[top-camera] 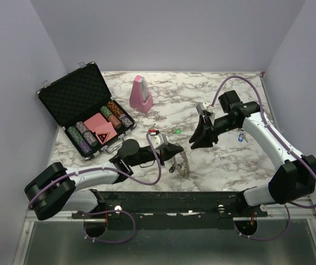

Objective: Put the keys on the keyring

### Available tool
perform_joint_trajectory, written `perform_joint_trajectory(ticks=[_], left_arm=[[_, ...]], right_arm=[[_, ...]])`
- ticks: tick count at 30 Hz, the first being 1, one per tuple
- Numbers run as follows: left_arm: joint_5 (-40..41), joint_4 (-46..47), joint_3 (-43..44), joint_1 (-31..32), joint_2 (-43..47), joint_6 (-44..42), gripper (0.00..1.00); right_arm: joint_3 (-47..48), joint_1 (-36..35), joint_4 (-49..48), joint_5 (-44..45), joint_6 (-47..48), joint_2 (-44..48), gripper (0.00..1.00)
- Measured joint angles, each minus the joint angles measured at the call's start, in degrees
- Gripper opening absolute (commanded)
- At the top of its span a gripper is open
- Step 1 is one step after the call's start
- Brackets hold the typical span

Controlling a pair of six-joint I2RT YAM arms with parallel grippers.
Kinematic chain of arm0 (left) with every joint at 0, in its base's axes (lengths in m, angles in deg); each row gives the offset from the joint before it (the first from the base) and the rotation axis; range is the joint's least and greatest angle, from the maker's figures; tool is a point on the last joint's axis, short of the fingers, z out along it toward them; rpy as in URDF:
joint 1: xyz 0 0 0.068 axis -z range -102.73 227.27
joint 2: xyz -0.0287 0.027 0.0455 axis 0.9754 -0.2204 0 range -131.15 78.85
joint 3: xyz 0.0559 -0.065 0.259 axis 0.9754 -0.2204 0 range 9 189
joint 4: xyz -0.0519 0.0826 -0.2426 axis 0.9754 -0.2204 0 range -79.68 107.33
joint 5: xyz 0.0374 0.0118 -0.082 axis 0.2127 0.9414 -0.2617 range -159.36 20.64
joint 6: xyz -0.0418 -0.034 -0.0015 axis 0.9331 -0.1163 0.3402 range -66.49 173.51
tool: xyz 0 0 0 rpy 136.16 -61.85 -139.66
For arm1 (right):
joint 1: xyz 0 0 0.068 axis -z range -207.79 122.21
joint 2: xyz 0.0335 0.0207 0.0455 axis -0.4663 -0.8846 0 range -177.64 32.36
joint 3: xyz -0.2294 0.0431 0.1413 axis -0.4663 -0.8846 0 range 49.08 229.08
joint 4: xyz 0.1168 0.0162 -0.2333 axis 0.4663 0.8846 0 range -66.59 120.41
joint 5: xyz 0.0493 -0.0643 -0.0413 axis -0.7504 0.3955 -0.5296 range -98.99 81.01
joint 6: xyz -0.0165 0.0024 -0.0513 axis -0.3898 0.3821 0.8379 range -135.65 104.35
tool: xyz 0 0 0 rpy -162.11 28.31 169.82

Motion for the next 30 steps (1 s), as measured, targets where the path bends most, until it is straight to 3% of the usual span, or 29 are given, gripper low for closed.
perform_joint_trajectory(ticks=[5,8,30], left_arm=[[1.4,17.5,-2.3,0.0,-2.3,5.6,0.00],[1.6,22.8,-2.4,-0.2,-4.2,8.7,0.00],[-3.3,26.6,-3.2,-2.8,-6.1,15.5,0.00]], right_arm=[[-1.2,0.0,0.0,-3.5,1.5,0.0,0.45],[-1.7,0.0,0.2,-5.1,3.4,0.0,0.46],[-5.0,-0.2,0.7,-10.3,6.6,0.0,0.46]])
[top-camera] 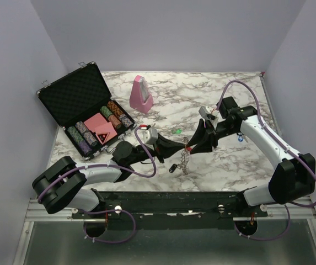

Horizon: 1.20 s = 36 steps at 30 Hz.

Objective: Put the keys on the keyring

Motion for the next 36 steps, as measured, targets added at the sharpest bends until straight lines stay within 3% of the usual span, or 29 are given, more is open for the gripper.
perform_joint_trajectory(ticks=[16,18,22,26,36], left_arm=[[-2.0,0.1,0.8,0.0,0.0,1.7,0.00],[-2.1,0.1,0.8,0.0,0.0,1.7,0.00],[-2.5,0.2,0.8,0.0,0.0,1.7,0.00],[-3.1,0.3,0.8,-0.2,0.0,1.8,0.00],[-3.8,0.8,0.4,-1.1,0.6,1.5,0.00]], right_arm=[[-2.0,-0.6,-7.0,-0.6,-6.9,0.0,0.43],[-2.0,-0.8,-7.2,-0.6,-7.2,0.0,0.38],[-2.0,-0.9,-7.4,-1.0,-7.4,0.0,0.16],[-2.0,-0.9,-7.6,-1.2,-7.5,0.0,0.07],[-1.5,-1.0,-7.2,-1.1,-7.6,0.0,0.06]])
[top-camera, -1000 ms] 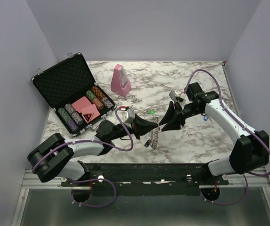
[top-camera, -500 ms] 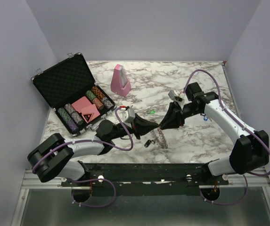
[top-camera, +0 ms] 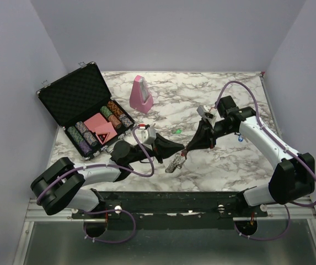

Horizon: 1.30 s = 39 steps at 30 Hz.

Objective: Put the keys on the keyring

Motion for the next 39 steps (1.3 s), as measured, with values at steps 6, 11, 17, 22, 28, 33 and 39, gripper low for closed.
perform_joint_trajectory(ticks=[6,11,17,22,28,33,39], left_arm=[[-0.4,0.0,-1.1,-0.4,1.6,-1.1,0.00],[-1.3,-0.1,-1.6,-0.7,2.6,-2.7,0.00],[-2.3,-0.2,-1.6,-0.9,2.8,-4.0,0.00],[-2.4,-1.4,-1.6,-1.6,3.2,-4.4,0.00],[-2.3,-10.7,-0.4,-3.6,7.3,-4.4,0.00],[-0.2,-28.5,9.4,-4.4,8.4,-5.2,0.00],[2.5,-44.8,28.6,-4.8,-1.2,-4.7,0.00]], right_arm=[[0.9,0.0,-0.2,0.0,-1.9,0.0,0.07],[0.9,0.0,-0.8,0.0,-3.6,0.0,0.07],[0.9,-0.1,-1.2,0.0,-5.6,0.0,0.14],[1.5,0.0,-1.0,1.0,-6.4,0.0,0.32],[4.4,2.5,1.0,4.9,-4.6,0.3,0.52],[3.7,10.1,-5.8,10.6,-13.4,2.6,0.55],[-1.9,18.0,-21.9,22.8,-30.9,7.1,0.58]])
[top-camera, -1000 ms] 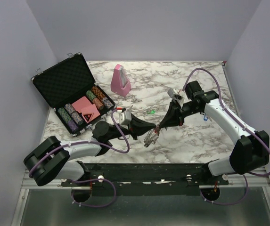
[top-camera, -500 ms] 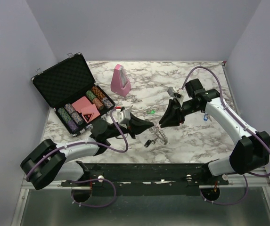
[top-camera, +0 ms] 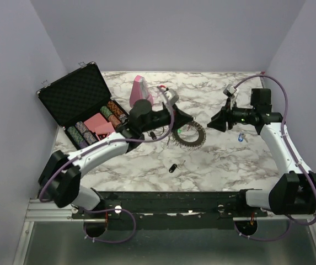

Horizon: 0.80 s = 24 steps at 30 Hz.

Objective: Put the keys on the keyring

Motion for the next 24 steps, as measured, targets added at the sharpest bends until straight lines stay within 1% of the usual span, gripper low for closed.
perform_joint_trajectory(ticks=[4,7,10,13,17,18,20,24], left_arm=[[1.7,-7.4,13.8,-0.9,-12.0,2.4,0.00],[2.8,-11.3,23.0,-1.5,-20.9,4.8,0.00],[3.2,-12.9,31.6,-1.8,-29.7,7.7,0.00],[3.4,-15.7,36.5,-1.5,-35.7,9.2,0.00],[2.1,-19.8,37.4,-0.6,-39.9,10.0,0.01],[1.5,-20.3,36.6,-0.3,-40.4,10.3,0.03],[0.0,-20.1,34.7,0.1,-40.4,10.8,0.12],[-0.3,-20.2,26.9,1.0,-37.6,10.7,0.31]], right_arm=[[-3.5,4.9,-9.0,9.0,-9.7,2.0,0.61],[-5.2,8.7,-13.5,13.7,-14.3,3.4,0.62],[-6.1,11.9,-16.8,15.7,-17.3,4.7,0.61],[-6.5,13.8,-18.8,16.1,-19.1,5.6,0.62],[-6.7,13.9,-20.0,16.0,-20.2,5.6,0.62],[-6.8,13.9,-20.2,15.9,-20.3,5.6,0.62],[-7.0,13.9,-20.4,15.7,-20.5,5.6,0.62],[-7.5,13.9,-21.1,14.7,-20.6,5.6,0.62]])
